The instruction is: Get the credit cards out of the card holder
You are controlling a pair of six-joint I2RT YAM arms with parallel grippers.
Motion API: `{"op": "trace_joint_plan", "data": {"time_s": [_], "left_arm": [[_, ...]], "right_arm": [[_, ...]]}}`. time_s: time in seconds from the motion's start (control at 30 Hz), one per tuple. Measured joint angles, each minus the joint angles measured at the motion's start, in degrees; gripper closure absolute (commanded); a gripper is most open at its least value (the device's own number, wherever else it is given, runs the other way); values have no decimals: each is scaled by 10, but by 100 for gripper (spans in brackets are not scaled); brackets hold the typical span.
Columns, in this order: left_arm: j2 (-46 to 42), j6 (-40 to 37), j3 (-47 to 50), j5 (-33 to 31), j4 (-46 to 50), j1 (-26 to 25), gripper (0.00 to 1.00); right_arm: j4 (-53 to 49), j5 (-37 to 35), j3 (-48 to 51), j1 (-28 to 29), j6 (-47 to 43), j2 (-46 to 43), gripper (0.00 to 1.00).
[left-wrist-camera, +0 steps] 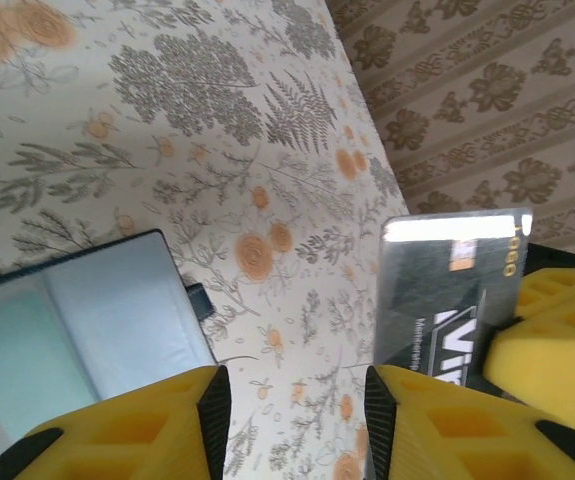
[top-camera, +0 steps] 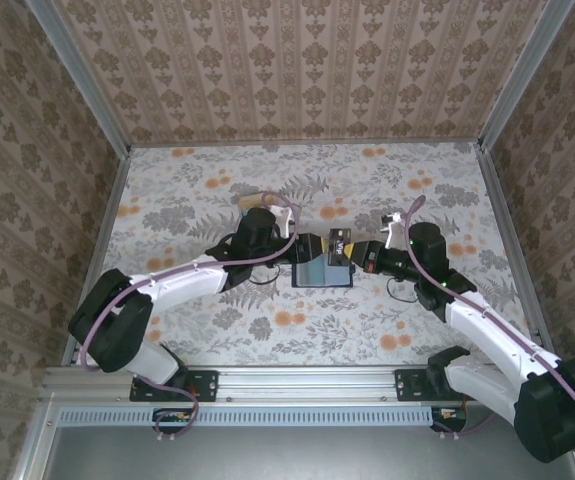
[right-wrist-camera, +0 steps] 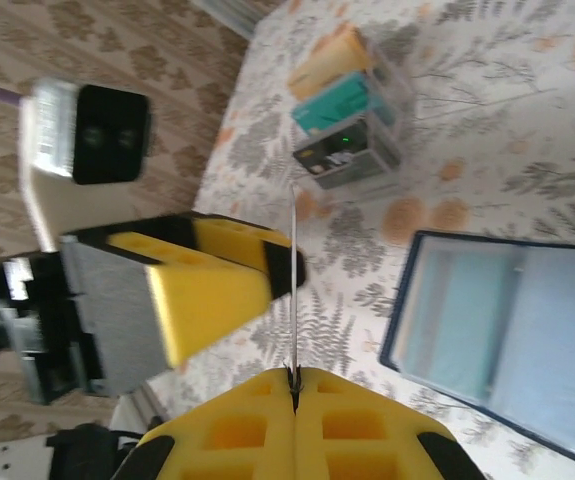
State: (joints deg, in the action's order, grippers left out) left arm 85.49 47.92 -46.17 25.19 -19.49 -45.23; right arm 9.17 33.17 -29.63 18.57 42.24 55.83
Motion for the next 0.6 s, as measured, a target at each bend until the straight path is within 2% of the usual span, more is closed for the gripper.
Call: {"op": "trace_joint_plan", "data": {"time_s": [0.33, 0.6], "left_arm": [[0, 45, 34, 34, -105, 8, 67], [0, 68, 49, 44, -149, 9, 67]], "right_arm": [[64, 44, 0, -4, 33, 16, 100], [74, 46, 2, -6, 34, 19, 100]]}}
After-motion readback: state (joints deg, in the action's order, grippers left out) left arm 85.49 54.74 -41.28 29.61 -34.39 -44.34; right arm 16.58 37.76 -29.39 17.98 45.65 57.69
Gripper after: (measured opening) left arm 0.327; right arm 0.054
